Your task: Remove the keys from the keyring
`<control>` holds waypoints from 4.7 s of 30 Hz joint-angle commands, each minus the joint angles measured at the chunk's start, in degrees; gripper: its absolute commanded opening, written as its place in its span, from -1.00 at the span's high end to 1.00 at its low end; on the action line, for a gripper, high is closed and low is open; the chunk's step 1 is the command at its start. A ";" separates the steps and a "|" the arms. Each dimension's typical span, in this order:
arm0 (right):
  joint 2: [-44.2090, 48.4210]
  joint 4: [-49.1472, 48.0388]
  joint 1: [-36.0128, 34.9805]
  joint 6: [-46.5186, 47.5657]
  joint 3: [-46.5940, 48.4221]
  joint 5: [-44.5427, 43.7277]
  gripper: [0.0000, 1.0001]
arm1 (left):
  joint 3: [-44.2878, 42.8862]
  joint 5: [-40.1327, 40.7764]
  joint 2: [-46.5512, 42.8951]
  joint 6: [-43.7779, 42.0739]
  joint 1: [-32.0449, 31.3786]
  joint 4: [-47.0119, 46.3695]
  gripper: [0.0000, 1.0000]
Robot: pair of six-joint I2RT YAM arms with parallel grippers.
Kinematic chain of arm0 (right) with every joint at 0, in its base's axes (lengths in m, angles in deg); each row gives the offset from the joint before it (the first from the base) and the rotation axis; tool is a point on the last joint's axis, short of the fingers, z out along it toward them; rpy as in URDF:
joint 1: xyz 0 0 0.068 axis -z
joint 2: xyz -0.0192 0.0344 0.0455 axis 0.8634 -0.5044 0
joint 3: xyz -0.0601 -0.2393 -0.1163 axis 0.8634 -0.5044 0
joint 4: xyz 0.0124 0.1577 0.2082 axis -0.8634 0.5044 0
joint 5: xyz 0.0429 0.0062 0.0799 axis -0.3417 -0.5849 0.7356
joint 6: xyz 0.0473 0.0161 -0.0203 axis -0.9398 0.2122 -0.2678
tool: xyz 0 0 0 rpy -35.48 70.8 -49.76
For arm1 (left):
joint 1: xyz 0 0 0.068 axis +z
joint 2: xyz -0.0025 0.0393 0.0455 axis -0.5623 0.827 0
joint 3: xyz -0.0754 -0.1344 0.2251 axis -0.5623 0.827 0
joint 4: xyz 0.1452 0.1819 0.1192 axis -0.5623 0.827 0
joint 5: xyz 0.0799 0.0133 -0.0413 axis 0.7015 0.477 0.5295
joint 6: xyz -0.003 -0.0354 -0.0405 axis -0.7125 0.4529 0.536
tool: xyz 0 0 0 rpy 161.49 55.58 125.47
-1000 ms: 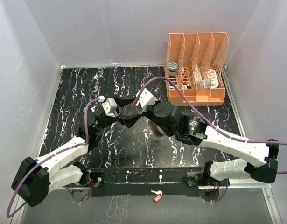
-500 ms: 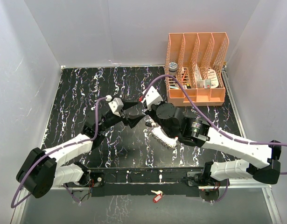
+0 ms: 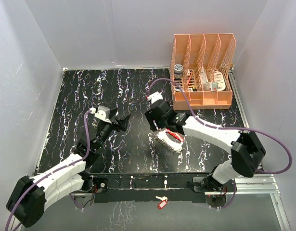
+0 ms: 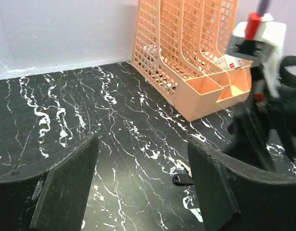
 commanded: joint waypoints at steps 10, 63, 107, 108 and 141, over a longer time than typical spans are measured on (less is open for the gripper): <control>-10.98 -12.01 6.32 1.36 -1.62 11.94 -0.40 | 0.93 2.18 1.71 2.17 0.24 -2.00 -0.47; -22.74 -12.96 7.70 -0.31 -3.63 13.33 1.00 | 1.37 4.21 -0.77 1.69 0.23 -1.98 -0.45; -8.39 -15.04 5.10 -2.49 -1.76 11.07 0.44 | 2.80 -3.30 9.25 3.94 0.21 -11.24 -0.46; -9.58 -15.52 5.15 -2.10 -1.82 12.26 0.34 | 2.80 -3.29 9.04 3.99 0.23 -11.08 -0.46; -25.02 -19.05 6.28 10.83 10.82 13.22 -0.15 | 2.54 -3.14 7.54 3.50 0.24 -9.96 -0.45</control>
